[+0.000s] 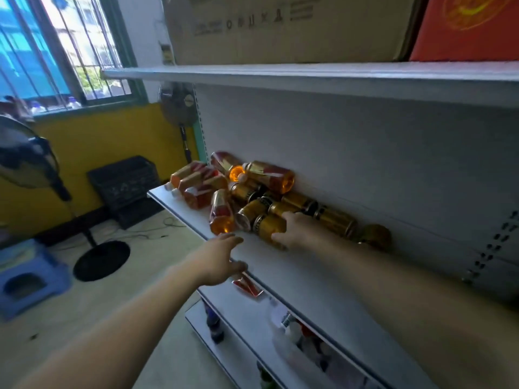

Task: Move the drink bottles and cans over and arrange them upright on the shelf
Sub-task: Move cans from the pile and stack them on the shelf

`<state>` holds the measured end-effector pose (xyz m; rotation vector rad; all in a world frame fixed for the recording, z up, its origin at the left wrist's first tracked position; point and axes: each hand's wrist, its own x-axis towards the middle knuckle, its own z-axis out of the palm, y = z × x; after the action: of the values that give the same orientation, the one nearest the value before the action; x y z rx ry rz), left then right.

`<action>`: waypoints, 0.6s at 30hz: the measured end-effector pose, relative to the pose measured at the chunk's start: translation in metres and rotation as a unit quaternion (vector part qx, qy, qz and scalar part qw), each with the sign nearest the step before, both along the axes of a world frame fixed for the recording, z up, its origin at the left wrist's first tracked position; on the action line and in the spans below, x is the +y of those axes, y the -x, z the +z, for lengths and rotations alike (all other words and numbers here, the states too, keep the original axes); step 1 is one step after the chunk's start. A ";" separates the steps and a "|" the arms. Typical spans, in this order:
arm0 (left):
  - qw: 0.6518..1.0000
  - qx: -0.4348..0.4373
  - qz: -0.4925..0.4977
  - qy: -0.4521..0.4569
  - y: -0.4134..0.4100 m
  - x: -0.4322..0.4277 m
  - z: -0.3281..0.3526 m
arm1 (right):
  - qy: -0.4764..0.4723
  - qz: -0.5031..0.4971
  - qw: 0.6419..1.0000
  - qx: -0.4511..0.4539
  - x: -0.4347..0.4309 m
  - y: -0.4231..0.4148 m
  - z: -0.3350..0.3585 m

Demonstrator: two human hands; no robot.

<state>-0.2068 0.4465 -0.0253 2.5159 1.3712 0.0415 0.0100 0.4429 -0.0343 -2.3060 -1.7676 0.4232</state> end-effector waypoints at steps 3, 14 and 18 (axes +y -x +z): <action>0.999 0.009 -0.017 -0.038 -0.002 0.040 -0.004 | 0.027 -0.021 0.999 -0.011 0.016 0.002 -0.023; 0.982 0.124 -0.122 -0.072 -0.055 0.161 -0.029 | -0.171 -0.203 0.949 0.167 -0.007 0.022 -0.076; 0.976 0.070 -0.152 -0.137 -0.060 0.169 -0.032 | -0.291 -0.304 0.889 0.181 -0.026 0.030 -0.069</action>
<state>-0.1464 0.6154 -0.0570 2.9868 1.0725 -0.0095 -0.0198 0.4171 -0.1031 -2.0107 -0.7797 0.1553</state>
